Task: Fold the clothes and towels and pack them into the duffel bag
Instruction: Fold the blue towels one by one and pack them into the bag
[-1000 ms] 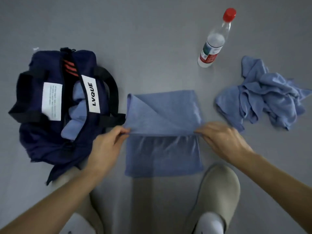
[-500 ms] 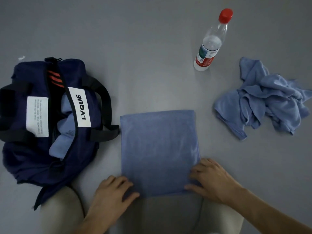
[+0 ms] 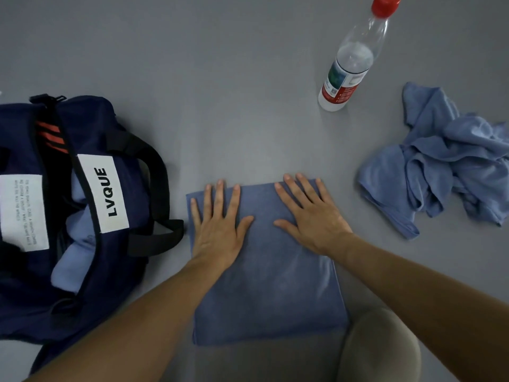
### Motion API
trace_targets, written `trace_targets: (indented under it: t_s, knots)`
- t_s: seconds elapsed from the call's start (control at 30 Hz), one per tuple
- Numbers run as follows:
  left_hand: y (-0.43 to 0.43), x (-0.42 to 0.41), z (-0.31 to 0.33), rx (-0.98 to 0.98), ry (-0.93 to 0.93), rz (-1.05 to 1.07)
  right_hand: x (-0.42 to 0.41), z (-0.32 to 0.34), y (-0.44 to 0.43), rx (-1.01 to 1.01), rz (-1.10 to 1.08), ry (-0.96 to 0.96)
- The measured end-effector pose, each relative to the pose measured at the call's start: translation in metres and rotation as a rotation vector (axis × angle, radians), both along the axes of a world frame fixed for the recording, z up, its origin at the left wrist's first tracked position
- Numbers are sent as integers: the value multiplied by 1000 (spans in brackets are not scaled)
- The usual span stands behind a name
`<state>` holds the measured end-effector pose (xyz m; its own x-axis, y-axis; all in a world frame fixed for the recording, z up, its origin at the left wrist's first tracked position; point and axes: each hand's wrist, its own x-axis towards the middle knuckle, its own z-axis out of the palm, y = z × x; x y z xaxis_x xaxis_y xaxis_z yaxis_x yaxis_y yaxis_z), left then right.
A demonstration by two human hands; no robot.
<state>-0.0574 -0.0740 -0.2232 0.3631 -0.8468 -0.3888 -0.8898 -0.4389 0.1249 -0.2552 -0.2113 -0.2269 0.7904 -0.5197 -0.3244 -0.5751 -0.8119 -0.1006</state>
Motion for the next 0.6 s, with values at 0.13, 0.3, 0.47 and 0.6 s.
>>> trace_targets:
  t_s: [0.13, 0.3, 0.47, 0.6]
  knots:
    - [-27, 14, -3, -36, -24, -18, 15, 1, -28, -21, -38, 19]
    - [-58, 52, 4, -40, 12, -92, 21, 4, -61, -35, -38, 36]
    - [-43, 99, 12, -137, -41, -193, 5, 13, -75, 2, -79, 77]
    - [-42, 117, 16, -350, -40, -119, -4, 21, -78, -2, -218, -173]
